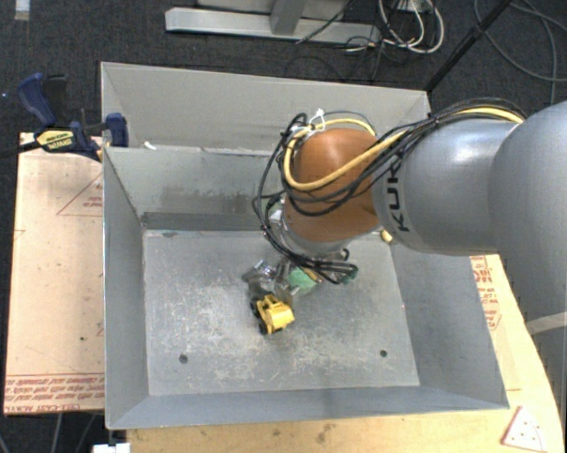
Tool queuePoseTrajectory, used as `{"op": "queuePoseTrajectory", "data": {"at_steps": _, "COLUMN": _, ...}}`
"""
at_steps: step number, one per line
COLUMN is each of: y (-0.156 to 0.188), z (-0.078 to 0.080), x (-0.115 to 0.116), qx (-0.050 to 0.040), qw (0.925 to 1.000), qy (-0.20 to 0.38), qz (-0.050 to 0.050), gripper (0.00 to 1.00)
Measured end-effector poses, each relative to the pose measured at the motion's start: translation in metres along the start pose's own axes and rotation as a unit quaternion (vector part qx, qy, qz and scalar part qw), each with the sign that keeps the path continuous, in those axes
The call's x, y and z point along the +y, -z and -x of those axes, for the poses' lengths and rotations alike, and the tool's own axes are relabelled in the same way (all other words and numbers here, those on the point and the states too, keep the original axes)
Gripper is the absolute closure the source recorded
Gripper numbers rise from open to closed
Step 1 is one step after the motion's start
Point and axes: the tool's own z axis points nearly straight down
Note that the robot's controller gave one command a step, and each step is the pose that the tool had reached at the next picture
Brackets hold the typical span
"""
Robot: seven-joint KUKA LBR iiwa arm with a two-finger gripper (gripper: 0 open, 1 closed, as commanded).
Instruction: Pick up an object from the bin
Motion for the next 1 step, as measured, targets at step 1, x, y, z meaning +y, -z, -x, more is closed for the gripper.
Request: {"op": "queuePoseTrajectory", "data": {"at_steps": 1, "y": 0.0000, "z": 0.0000, "x": 0.0000, "qx": 0.0000, "qw": 1.0000, "qy": 0.000, "qz": 0.000, "gripper": 1.00}}
